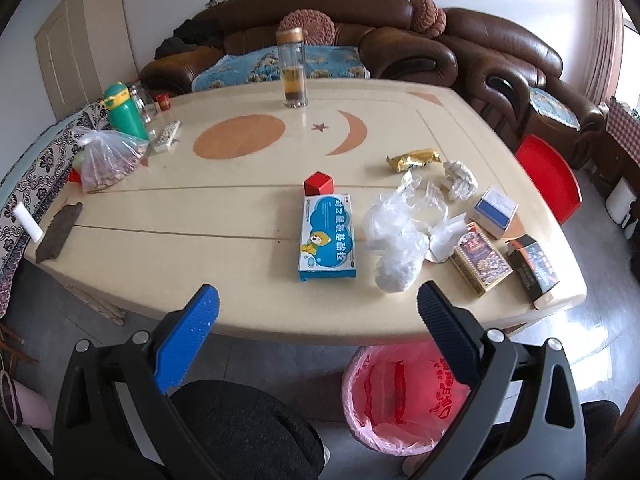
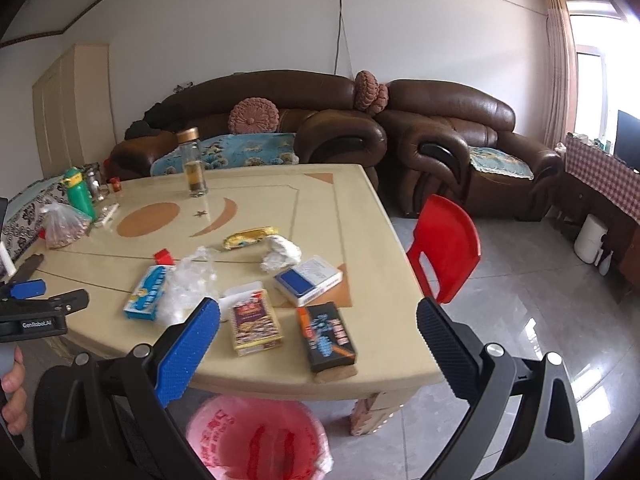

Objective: Collect trash
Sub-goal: 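Reach the left tool to the blue-and-white medicine box while the right tool reaches the black box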

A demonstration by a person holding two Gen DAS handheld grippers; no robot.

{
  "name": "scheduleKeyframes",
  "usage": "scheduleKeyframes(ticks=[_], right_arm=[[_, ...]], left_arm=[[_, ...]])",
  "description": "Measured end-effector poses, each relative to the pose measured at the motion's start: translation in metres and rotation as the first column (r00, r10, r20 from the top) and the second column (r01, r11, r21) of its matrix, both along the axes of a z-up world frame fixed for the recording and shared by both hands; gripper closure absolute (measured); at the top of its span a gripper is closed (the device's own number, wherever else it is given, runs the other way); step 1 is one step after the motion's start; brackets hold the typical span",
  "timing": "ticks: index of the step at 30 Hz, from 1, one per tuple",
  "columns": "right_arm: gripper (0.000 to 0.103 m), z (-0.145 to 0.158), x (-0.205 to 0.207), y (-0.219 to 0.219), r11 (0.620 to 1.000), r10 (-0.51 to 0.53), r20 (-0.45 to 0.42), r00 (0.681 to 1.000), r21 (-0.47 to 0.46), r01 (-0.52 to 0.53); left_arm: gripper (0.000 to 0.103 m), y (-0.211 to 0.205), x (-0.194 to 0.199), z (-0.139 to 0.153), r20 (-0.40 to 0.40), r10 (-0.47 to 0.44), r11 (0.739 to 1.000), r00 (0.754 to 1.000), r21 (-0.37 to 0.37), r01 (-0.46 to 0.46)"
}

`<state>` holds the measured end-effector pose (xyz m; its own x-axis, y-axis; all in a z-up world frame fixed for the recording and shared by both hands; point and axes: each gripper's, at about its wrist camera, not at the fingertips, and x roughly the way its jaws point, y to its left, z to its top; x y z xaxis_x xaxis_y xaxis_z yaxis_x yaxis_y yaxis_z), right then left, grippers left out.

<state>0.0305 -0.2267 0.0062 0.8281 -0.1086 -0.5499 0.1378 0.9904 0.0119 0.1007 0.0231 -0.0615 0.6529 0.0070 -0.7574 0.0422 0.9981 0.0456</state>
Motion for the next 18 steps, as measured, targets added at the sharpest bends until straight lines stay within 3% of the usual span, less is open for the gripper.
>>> scheduleKeyframes(ticks=[6,18], right_arm=[[0.006,-0.018,0.021,-0.017,0.999,-0.026,-0.028,0.999,-0.038,0.025],[0.006,-0.087,0.064,-0.019,0.991,0.088,-0.148,0.985,-0.090,-0.102]], left_arm=[[0.006,-0.004,0.029,-0.032,-0.082,-0.002,1.000,0.997,-0.005,0.002],[0.006,0.004,0.081,-0.080,-0.176,0.023,1.000,0.984,0.007,-0.022]])
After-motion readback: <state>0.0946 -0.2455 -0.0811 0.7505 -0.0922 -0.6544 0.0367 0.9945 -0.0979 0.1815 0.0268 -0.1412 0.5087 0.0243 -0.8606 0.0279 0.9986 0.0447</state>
